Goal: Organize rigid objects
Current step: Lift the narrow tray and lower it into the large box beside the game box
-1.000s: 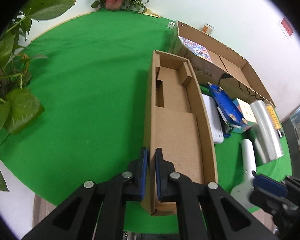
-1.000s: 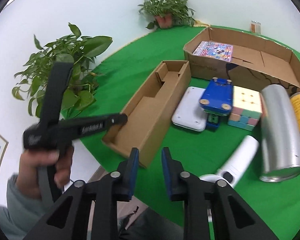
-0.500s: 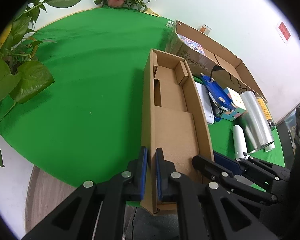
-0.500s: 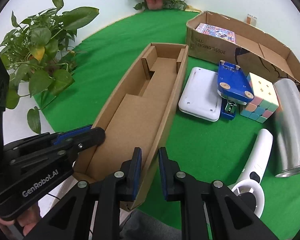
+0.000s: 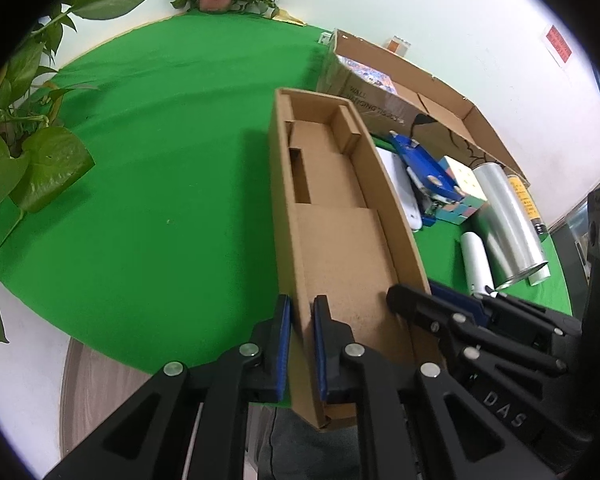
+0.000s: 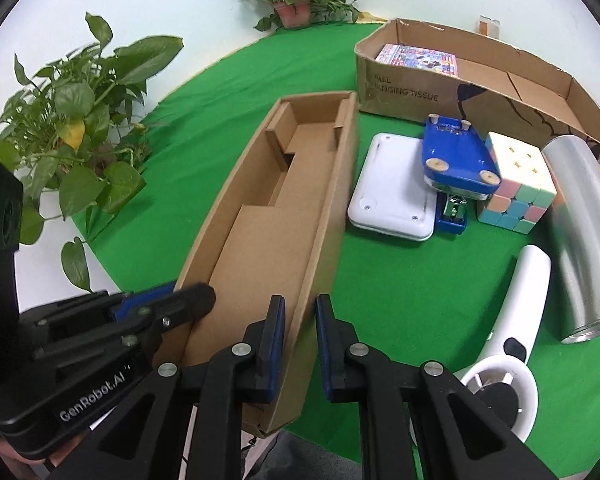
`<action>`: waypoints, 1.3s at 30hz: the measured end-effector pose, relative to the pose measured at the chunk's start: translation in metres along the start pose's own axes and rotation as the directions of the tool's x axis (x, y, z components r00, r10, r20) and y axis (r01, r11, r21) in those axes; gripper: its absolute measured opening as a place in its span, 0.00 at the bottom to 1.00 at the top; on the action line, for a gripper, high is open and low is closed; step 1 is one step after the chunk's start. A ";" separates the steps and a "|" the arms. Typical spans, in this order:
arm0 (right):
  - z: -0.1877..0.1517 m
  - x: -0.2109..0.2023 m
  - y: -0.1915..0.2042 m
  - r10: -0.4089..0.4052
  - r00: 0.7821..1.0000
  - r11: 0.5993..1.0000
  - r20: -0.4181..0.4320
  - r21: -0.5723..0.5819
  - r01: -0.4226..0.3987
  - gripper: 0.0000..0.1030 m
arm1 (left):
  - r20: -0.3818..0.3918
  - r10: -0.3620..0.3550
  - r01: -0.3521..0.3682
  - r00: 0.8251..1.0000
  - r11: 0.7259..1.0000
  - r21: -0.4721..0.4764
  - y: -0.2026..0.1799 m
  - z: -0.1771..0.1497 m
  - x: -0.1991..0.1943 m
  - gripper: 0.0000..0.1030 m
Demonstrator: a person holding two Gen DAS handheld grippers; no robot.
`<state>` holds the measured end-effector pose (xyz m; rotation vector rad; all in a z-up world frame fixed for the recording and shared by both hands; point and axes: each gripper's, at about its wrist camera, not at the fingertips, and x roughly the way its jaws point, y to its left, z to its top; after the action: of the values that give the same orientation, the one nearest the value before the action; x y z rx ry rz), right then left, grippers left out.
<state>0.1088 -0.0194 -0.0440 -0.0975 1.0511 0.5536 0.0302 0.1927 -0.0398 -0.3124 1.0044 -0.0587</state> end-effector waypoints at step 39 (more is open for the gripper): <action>0.259 -0.099 -0.220 -0.217 0.943 0.973 0.253 0.139 0.186 0.12 | 0.104 -0.076 0.032 0.992 0.927 0.373 -0.219 0.259 0.065 0.10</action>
<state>0.3824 -0.1608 0.1305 -0.0285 0.7955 0.3092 0.3028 0.0316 0.0976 0.0046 0.8475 -0.2750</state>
